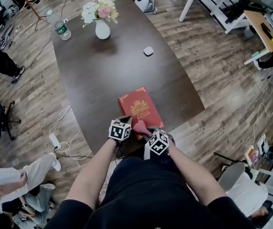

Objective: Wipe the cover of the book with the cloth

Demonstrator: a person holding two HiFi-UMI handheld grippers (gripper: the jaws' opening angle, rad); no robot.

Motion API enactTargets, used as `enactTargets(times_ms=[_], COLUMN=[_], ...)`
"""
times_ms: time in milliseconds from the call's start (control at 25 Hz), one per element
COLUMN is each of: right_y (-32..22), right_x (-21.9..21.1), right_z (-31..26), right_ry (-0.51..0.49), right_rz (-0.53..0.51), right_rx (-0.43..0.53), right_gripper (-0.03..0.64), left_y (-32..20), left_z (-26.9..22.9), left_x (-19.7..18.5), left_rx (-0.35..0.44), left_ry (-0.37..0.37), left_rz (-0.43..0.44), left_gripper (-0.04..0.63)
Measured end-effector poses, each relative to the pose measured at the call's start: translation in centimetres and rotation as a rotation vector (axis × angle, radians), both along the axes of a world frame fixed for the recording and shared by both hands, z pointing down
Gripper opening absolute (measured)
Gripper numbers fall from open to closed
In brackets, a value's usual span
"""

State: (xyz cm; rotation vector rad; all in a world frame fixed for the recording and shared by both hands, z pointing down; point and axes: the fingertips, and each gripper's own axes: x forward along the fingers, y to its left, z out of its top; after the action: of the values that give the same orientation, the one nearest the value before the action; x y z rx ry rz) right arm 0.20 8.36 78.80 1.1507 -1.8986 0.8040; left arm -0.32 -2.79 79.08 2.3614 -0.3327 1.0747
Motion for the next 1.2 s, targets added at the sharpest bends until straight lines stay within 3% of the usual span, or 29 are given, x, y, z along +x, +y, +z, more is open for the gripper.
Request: enactTargets(times_ms=[1200], right_y=[0.8], right_x=[5.8], right_z=[-0.1], right_ry=[0.032], right_rz=[0.05], right_rx=[-0.001], right_gripper=[0.118], left_y=[0.1], left_z=[-0.1], left_x=[0.1], left_rx=[0.006], left_ry=[-0.001], left_rz=[0.036], left_gripper=[-0.005])
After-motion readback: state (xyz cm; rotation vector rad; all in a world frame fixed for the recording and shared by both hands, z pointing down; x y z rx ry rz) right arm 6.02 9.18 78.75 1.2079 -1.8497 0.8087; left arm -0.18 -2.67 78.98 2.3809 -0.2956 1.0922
